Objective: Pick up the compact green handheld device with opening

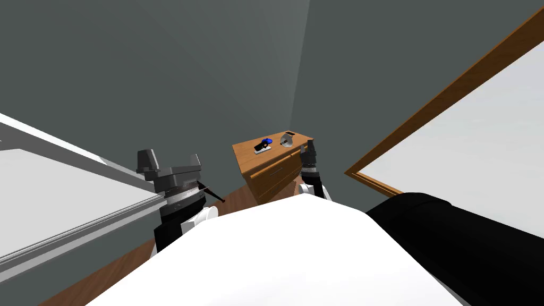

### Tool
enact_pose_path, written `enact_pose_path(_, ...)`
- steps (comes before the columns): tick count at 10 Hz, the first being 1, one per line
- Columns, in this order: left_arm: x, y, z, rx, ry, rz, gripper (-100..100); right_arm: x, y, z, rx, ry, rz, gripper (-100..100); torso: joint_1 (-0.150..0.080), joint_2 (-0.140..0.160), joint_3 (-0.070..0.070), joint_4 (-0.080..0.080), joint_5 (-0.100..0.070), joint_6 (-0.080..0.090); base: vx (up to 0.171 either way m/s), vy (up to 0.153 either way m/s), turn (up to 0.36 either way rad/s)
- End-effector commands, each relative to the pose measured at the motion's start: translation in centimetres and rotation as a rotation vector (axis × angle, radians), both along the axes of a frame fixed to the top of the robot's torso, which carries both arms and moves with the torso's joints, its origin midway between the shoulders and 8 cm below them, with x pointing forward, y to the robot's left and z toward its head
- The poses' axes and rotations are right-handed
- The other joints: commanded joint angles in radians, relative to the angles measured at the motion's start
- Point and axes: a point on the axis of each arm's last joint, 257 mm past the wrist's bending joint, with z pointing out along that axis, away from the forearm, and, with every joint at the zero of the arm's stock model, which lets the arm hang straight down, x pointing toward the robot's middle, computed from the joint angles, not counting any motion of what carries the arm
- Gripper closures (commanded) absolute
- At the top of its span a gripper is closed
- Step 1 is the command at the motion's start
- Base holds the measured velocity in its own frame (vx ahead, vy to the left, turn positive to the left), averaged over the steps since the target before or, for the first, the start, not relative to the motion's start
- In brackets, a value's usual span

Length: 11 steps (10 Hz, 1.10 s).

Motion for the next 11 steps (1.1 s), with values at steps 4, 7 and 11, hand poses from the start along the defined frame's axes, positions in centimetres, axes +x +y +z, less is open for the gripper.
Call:
enact_pose_path(4,0.0,0.0,0.0,0.000,0.000,0.000,0,0.0,-2.4,-5.1,-0.170,0.156,-0.050,-100,0.004,0.002,0.001,0.000,0.001,0.000,-0.030,0.061,0.111)
enact_pose_path(7,0.0,0.0,0.0,0.000,0.000,0.000,0,-0.7,-4.9,-8.9,-0.284,0.270,-0.098,-100,0.004,0.002,0.001,0.000,0.001,0.000,-0.029,0.081,0.123)
enact_pose_path(11,0.0,0.0,0.0,0.000,0.000,0.000,0,-2.3,-8.5,-13.0,-0.431,0.406,-0.150,-100,0.005,0.002,0.001,0.001,0.001,0.000,-0.025,0.081,0.136)
